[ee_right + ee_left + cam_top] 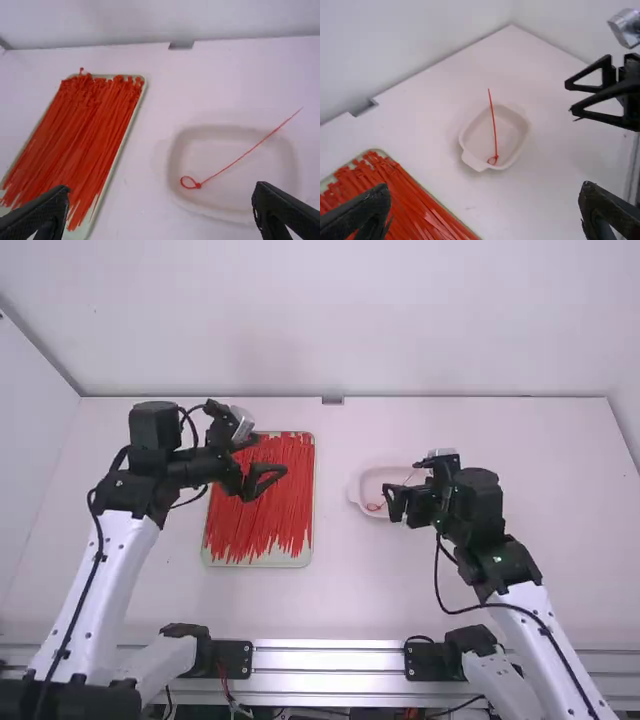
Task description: Fasten the cable tie
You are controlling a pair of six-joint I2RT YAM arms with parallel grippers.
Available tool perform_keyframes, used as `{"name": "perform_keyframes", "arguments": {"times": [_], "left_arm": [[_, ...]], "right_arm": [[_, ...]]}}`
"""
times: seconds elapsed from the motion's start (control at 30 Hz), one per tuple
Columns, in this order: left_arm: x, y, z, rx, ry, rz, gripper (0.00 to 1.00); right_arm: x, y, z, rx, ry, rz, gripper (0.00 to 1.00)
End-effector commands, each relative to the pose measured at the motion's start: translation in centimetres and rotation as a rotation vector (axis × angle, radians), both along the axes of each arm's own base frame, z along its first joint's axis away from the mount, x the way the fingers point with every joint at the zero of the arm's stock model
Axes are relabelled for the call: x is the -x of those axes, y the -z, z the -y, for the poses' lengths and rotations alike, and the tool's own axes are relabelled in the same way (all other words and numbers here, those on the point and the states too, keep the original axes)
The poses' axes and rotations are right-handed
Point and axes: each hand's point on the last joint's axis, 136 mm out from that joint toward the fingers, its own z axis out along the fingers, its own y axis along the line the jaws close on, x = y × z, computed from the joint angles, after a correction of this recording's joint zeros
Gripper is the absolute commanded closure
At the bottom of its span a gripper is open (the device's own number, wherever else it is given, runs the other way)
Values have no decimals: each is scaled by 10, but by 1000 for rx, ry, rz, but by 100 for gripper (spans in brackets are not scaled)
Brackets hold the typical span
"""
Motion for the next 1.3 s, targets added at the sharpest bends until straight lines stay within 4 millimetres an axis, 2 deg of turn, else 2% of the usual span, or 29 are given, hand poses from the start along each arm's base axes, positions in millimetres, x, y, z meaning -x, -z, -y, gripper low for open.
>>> {"name": "perform_keyframes", "arguments": {"times": [0.0, 0.23, 0.3, 0.43, 0.53, 0.9, 1.1, 1.27], "left_arm": [[-4, -3, -11, -7, -74, 5, 4], [-1, -1, -22, 1, -175, 30, 12], [0, -1, -27, 10, -226, 44, 16], [2, -1, -37, 33, -315, 71, 23], [4, -1, -44, 53, -375, 91, 28], [20, -5, -84, 73, -629, 335, 54], [34, 26, -109, 39, -774, 360, 69], [44, 51, -127, 12, -874, 368, 79]], "right_arm": [[-2, 7, 16, 45, 55, 20, 5], [-6, 6, 58, 143, 180, 141, 14], [-6, 5, 80, 200, 251, 197, 19], [-2, 3, 106, 211, 345, 272, 27], [2, 2, 109, 203, 361, 324, 32], [32, 65, 109, 203, 361, 325, 59], [40, 98, 109, 203, 361, 325, 72], [40, 82, 109, 189, 369, 401, 80]]}}
